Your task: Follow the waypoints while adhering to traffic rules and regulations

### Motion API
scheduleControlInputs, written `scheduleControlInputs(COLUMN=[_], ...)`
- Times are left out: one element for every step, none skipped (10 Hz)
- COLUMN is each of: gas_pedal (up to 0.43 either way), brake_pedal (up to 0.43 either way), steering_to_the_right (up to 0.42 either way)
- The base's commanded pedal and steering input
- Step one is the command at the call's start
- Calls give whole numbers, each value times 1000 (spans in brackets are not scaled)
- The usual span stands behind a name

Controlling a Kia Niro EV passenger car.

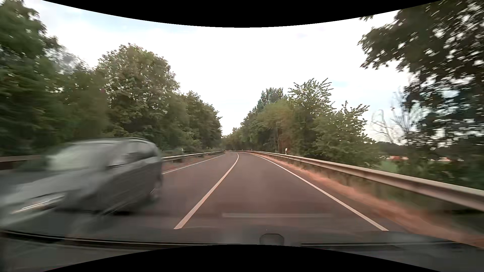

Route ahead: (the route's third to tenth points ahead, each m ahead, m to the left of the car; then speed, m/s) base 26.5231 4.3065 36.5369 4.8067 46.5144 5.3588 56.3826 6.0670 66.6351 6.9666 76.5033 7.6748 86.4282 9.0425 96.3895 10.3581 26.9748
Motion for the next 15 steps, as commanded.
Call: scheduleControlInputs(gas_pedal=[240, 240, 240, 240, 240, 240, 240, 240, 240, 240, 240, 240, 240, 240, 240], brake_pedal=[0, 0, 0, 0, 0, 0, 0, 0, 0, 0, 0, 0, 0, 0, 0], steering_to_the_right=[-11, -11, -11, -11, -11, -11, -11, -11, -11, -11, -11, -11, -11, -10, -10])
